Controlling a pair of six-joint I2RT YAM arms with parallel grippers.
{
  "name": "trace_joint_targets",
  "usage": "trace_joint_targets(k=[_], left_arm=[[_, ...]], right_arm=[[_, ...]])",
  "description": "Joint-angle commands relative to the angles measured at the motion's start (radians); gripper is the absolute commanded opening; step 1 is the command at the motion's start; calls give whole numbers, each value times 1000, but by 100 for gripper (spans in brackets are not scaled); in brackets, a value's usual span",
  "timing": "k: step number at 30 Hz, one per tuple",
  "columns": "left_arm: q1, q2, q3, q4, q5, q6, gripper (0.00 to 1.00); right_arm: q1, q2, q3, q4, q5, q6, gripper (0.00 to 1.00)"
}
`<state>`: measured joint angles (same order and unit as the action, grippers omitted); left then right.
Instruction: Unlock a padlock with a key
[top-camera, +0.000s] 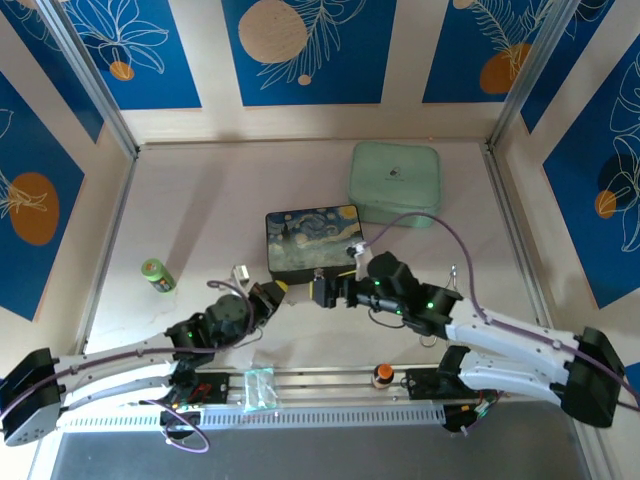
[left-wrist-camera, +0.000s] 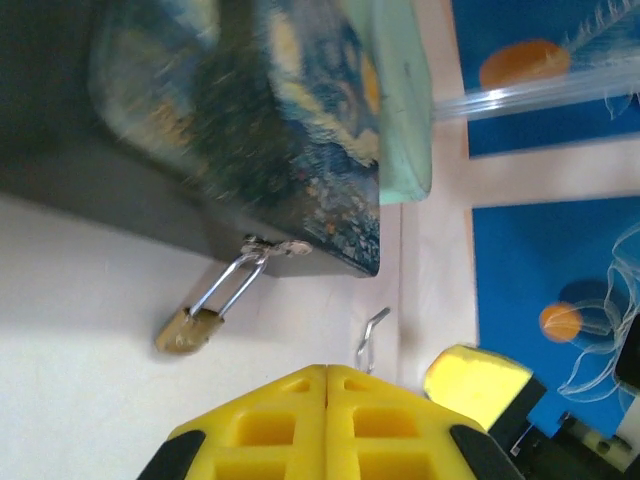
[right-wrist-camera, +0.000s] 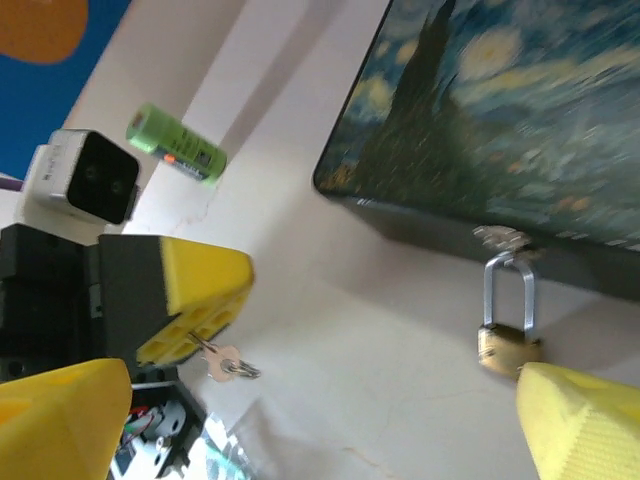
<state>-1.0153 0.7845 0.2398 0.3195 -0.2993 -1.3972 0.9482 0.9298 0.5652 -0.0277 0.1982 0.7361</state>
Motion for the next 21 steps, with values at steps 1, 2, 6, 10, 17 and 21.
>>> trace_joint_targets(k=[1,2,6,10,17,21], left_arm=[[87,7,82,5,306,387,0],[104,17,110,4,381,458,0],[126,49,196,-29,568,664,0],[131,98,256,-17,700,745,0],[142,127,231,129,723,714,0],[142,150,201,274,744,647,0]], right_arm=[[-36,-59,-68,14,-50,-58,99],[-63,-75,-75,16,-117,-78,99],[-144,-81,-160,241,-366,52,97],[-118,-57,-229,481,-453,79,86],[-74,-68,-260,609,-502,55,63],[-53,-50,-250,629,-493,29,47]])
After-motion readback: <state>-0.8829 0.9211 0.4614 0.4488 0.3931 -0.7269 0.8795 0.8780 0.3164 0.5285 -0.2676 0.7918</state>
